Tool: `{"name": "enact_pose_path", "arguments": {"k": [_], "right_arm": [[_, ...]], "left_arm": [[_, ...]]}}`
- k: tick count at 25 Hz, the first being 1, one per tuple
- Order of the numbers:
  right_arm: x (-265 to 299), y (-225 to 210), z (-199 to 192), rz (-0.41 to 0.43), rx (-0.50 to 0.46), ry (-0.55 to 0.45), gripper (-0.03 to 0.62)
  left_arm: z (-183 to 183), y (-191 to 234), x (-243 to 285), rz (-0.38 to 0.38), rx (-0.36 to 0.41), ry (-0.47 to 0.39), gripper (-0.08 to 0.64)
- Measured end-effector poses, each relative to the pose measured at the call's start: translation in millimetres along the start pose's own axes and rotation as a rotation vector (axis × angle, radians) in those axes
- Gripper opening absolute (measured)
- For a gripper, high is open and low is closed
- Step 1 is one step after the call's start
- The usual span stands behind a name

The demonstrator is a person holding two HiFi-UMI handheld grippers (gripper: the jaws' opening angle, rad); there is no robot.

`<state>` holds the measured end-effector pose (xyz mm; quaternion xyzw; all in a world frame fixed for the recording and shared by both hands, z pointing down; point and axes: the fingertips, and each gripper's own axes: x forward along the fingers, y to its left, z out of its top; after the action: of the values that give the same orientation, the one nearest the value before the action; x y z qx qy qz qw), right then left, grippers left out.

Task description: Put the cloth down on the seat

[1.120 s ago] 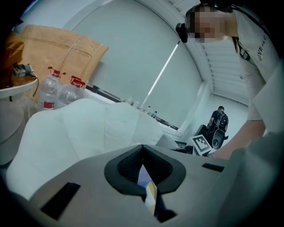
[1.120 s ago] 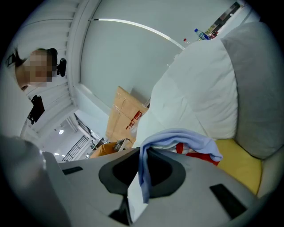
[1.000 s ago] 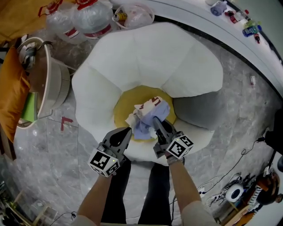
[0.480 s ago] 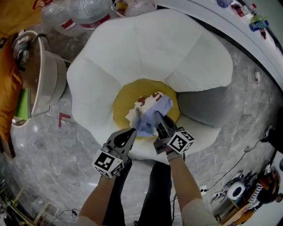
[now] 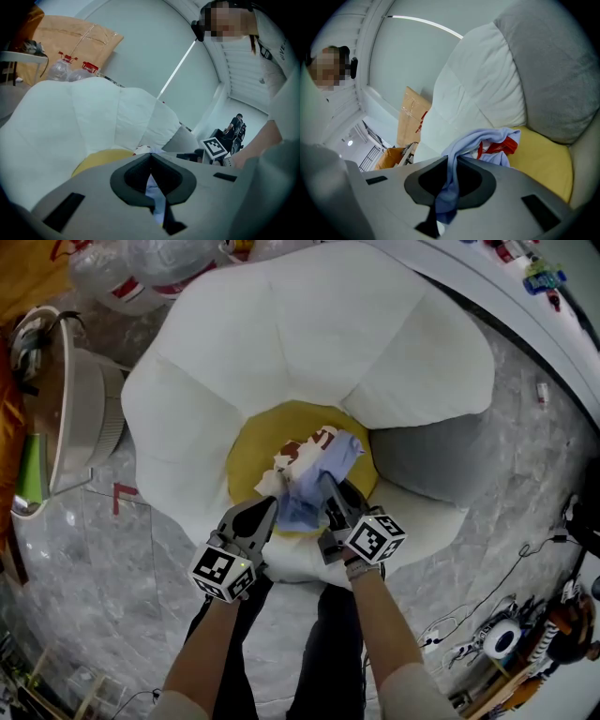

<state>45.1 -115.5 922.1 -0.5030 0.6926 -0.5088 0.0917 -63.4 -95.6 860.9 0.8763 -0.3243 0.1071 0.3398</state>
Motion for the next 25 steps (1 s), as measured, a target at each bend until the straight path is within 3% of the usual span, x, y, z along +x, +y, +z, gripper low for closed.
{"name": "enact_pose_path", "arguments": {"k": [12,25], "right_arm": [[9,-26,-12,-0.068,-0.014,0.032,0.054],[7,-23,-10,-0.051,-0.02,0.012,0.057]], "left_arm": [[-21,8,8,-0.002,-0.008,0.012,0.012],[-28,7,4,0.006,-0.01,0.012,0.012]]}}
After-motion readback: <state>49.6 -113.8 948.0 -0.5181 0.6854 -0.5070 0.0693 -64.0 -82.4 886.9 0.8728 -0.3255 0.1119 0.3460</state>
